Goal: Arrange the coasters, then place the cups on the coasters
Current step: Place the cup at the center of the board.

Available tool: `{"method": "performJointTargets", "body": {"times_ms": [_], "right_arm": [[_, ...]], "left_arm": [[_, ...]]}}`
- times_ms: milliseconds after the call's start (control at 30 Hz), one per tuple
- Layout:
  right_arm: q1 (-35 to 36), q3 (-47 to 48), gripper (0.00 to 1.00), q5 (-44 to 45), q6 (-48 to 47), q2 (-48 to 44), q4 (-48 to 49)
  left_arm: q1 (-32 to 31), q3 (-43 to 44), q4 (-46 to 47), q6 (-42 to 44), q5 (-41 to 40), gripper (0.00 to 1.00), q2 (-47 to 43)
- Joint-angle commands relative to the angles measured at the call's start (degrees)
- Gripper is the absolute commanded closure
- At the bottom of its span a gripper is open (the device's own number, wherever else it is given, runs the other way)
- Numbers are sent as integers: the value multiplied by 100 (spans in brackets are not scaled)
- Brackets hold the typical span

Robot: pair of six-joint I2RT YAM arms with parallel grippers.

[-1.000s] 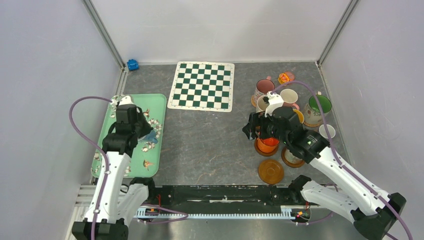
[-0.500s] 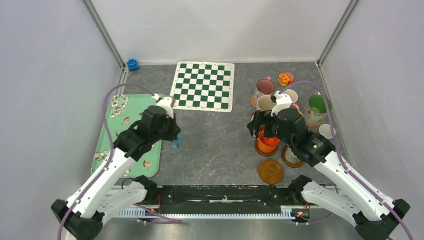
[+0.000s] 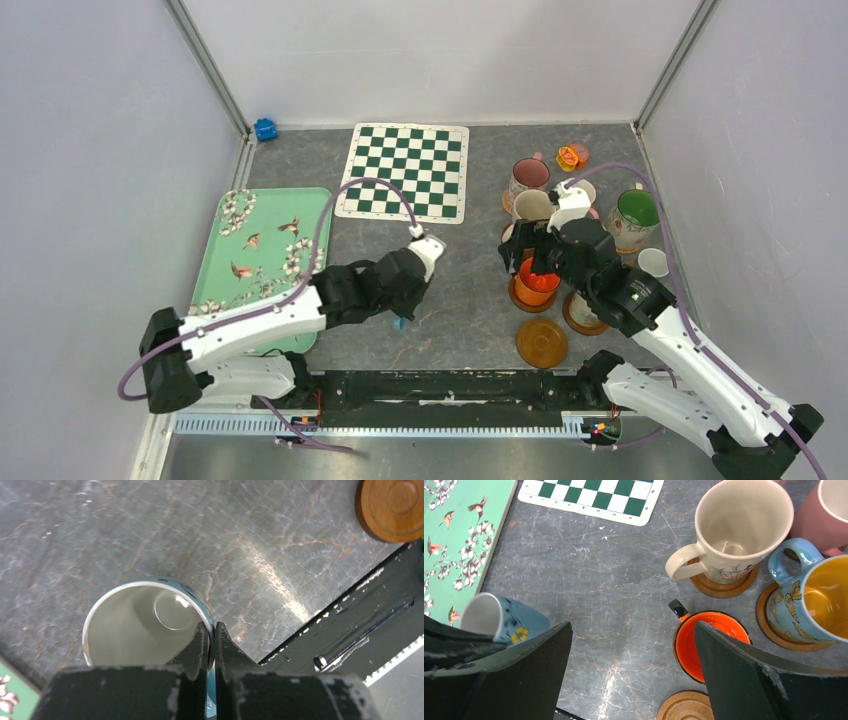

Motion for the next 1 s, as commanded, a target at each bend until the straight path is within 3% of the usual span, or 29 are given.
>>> {"method": "performJointTargets", "body": {"times_ms": [0,200,400,767,967], "right_arm": [[26,78,6,304,16,-182,105],[23,44,6,435,16,-319,104],[26,69,6,464,15,-345,11],[24,105,7,385,-1,-351,-56],[24,122,12,167,132,-151,-153]], "left_arm": [[-523,230,808,-22,-359,95,360],[-978,361,981,-29,-470,93,896],[-1008,417,1049,6,-416,87,1195],[-1005,754,902,-67,-317,51,1445],[-573,1050,573,-164,-294,29,1124]]}}
